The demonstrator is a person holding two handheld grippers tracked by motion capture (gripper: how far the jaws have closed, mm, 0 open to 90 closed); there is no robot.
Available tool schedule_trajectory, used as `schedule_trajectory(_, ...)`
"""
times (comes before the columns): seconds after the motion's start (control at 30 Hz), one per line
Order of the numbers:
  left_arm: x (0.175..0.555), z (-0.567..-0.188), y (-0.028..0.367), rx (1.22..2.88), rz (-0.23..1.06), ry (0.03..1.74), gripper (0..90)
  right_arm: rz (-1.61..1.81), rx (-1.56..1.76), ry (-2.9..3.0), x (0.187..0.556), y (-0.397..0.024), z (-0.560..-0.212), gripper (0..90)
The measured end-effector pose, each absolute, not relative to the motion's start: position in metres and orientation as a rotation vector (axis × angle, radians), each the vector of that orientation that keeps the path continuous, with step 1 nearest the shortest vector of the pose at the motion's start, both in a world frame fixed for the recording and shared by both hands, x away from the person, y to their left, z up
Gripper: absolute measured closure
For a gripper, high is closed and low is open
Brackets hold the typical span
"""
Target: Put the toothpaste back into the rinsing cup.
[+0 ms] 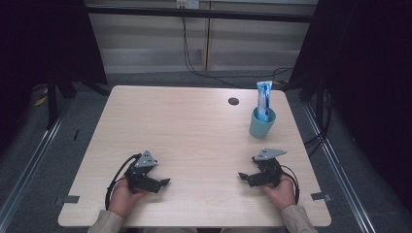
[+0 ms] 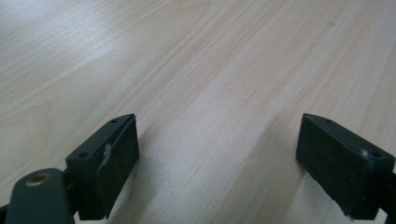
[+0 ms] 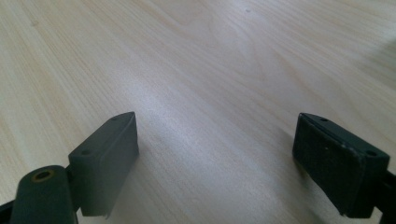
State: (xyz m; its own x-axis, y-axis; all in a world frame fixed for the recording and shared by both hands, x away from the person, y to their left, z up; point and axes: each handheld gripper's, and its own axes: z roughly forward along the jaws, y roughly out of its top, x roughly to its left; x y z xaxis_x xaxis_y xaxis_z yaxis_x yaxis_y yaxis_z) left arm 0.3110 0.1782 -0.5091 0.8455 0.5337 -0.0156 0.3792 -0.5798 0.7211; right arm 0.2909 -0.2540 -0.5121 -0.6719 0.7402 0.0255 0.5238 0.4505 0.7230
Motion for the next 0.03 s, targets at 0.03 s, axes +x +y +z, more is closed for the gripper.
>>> schedule_trajectory(0.03, 0.3106, -0.5092, 0.178, 2.255, 0.255, 0.667, 12.8, 1.048, 1.084, 2.411, 0.2909, -0.2541, -0.5121, 13.6)
